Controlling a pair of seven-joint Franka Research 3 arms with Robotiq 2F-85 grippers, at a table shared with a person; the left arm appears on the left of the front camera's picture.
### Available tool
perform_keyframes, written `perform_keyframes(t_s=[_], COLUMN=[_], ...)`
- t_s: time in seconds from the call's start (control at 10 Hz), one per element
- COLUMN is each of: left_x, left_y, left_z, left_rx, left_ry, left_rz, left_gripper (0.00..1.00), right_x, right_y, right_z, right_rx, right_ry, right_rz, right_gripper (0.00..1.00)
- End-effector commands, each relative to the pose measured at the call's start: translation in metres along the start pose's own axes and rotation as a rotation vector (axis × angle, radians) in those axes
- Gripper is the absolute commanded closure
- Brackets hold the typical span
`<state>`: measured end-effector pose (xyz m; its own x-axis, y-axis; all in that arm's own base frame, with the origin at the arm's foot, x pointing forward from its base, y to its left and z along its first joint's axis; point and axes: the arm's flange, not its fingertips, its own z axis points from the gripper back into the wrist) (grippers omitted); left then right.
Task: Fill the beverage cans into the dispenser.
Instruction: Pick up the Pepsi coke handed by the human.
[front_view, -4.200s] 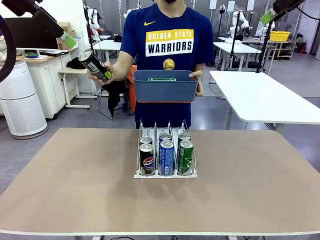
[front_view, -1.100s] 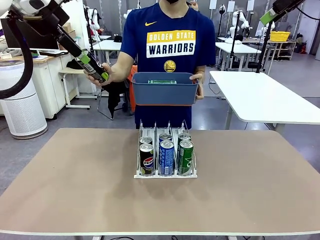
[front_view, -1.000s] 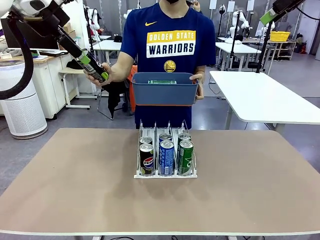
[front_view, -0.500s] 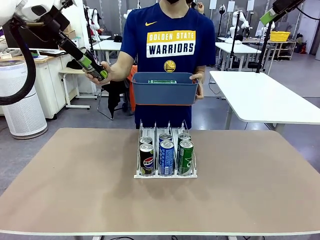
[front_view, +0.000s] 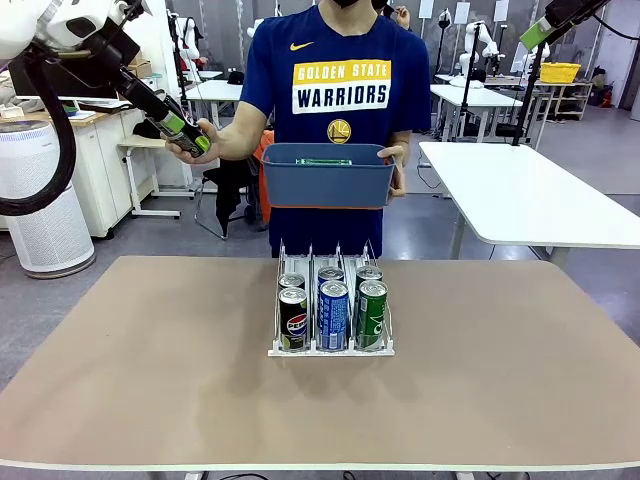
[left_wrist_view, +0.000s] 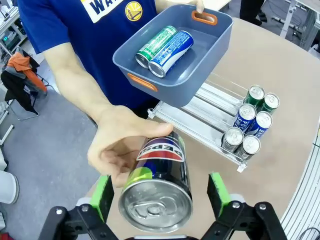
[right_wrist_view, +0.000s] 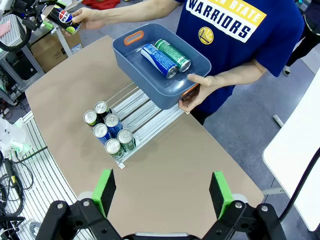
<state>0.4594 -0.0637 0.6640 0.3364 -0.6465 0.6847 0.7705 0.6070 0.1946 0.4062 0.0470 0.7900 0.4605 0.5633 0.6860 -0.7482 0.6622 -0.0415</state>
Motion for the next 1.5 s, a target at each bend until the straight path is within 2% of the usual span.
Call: perform_keyframes(t_s=[0.0,0.4,0.5,0.7,0.8,0.9,1.0,1.4], left_x=[-0.0006,0.0000,0.0019,-0.0006,-0.0016,-0.0019,-0.0025,-0.0042], left_y=[0.0073,0.0005,-0.0001,-0.0004,0.0001,0.0001,0.0004,0.0008], left_z=[-0.0020,-0.0010,-0.0001,-0.0009,-0.0011,-0.0029,-0.0021,0.0009], left_rx=[-0.019,-0.001,0.000,0.001,0.004,0.007,0.005,-0.004], left_ry=[-0.033,0.000,-0.002,0.009,0.010,0.009,0.012,0.016], left_rz=[-0.019,-0.004,-0.008,-0.005,-0.001,0.003,0.005,-0.012], left_gripper=[0.00,0.00,0.60,0.60,0.65,0.77,1.00,1.00], right_x=[-0.0015,-0.0015,-0.0015,-0.0015,-0.0015,-0.0015,-0.0015,-0.0015], right_y=[0.0011,0.0011,0.0011,0.0011,0.0011,0.0011,0.0011,0.0011], right_z=[-0.0006,-0.0006,-0.0006,-0.0006,-0.0006,-0.0006,-0.0006,-0.0006], right_rx=[0.006,0.006,0.006,0.006,0.006,0.006,0.006,0.006], right_ry=[0.005,0.005,0.005,0.005,0.005,0.005,0.005,0.005], right_rz=[0.002,0.002,0.002,0.002,0.002,0.002,0.002,0.002], right_gripper=[0.00,0.00,0.00,0.00,0.00,0.00,0.00,0.00])
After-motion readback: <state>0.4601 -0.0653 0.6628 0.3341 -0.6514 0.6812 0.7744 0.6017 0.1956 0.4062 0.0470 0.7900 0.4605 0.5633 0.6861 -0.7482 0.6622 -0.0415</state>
